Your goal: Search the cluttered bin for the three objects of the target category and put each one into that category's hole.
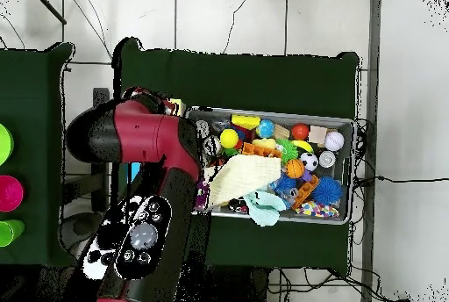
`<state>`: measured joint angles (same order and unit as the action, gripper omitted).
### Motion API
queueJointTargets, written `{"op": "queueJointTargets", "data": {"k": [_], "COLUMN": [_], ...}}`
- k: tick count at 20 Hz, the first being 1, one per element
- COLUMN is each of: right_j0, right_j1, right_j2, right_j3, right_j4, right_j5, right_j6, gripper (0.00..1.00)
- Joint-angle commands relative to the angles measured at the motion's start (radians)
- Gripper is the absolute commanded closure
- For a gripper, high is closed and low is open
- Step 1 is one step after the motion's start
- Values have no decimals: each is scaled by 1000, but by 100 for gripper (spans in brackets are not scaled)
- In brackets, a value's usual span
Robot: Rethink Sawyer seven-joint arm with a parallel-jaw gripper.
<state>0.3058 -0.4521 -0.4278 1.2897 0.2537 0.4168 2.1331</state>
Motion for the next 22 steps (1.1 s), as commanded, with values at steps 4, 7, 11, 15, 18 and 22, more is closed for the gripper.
{"op": "queueJointTargets", "data": {"k": [4, 7, 11, 15, 18, 22], "right_j0": [-48, -52, -60, -66, -66, -62], "right_j1": [35, 33, 32, 22, 10, 0], "right_j2": [153, 158, 167, 176, 184, 192], "right_j3": [162, 168, 178, 194, 212, 223], "right_j4": [19, 14, 9, 7, 8, 10], "right_j5": [-25, -26, -24, -16, -12, -13], "right_j6": [155, 149, 135, 126, 128, 136], "gripper": [100, 100, 100, 100, 100, 100]}}
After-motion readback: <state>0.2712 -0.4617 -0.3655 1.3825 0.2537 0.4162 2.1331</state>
